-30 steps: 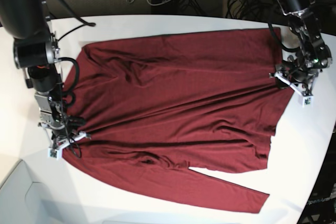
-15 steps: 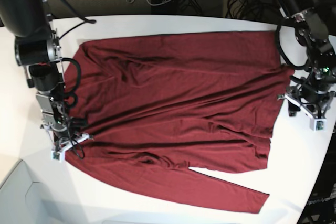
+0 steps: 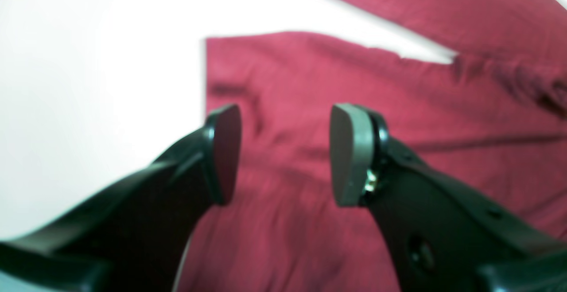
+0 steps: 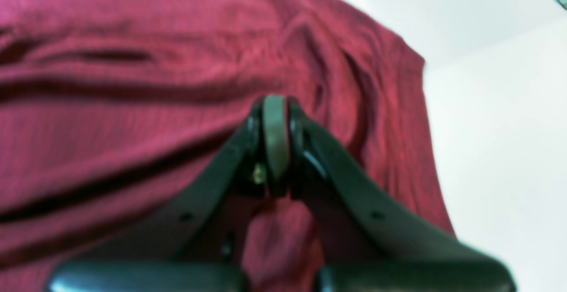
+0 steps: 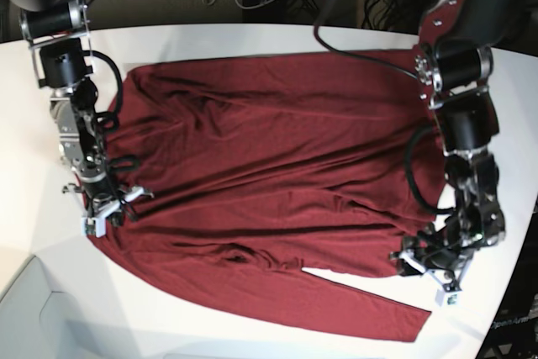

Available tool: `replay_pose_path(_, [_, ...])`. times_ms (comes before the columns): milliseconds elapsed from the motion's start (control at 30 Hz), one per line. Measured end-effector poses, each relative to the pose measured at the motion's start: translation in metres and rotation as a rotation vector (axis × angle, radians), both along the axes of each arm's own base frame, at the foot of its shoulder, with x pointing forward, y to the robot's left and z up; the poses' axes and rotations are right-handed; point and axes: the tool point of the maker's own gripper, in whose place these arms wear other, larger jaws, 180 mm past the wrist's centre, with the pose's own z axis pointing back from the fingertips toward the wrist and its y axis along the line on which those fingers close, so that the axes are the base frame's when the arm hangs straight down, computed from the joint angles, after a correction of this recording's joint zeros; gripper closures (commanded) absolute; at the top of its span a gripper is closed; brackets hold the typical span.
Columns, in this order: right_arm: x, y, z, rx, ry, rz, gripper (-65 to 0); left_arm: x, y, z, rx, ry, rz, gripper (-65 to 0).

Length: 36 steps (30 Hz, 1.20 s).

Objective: Layout the t-shirt on the table in an organized manner, then fold the t-shirt properly
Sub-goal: 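Grasp the side edges with both grippers and pull them outward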

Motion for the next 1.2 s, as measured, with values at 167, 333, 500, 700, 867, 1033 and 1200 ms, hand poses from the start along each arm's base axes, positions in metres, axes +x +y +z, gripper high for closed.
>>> replay_pose_path(167, [-0.019,-0.014,0.005,0.049,0.006,-0.062,0.0,0.006,-0.029,-0.051,-0.041,0.097,-0.054,-31.3])
replay_pose_path(333, [-0.029,-0.032,-0.001,0.057,0.031,-0.112,0.0,0.0,-0.036,-0.075,-0.02,0.123,-0.081,-31.3])
replay_pose_path(500, [-0.031,-0.031,-0.003,0.064,0.033,-0.114,0.0,0.008,-0.001,-0.071,0.037,0.052,0.086,-31.6])
replay_pose_path(700, [-0.045,-0.03,-0.017,0.062,0.068,-0.115,0.0,0.001,0.043,-0.074,0.126,-0.044,0.265,-31.6])
replay_pose_path(867, [-0.048,-0.031,-0.02,0.06,0.076,-0.115,0.0,0.01,0.033,-0.066,0.113,-0.073,0.257,-31.6])
replay_pose_path(1033, [-0.05,-0.04,-0.019,0.042,0.079,-0.121,0.0,-0.005,0.033,-0.091,0.108,-0.006,0.265,-31.6])
replay_pose_path(1200, [-0.049,-0.039,-0.019,0.046,0.078,-0.12,0.0,-0.008,0.039,-0.094,0.116,-0.05,0.279,-31.6])
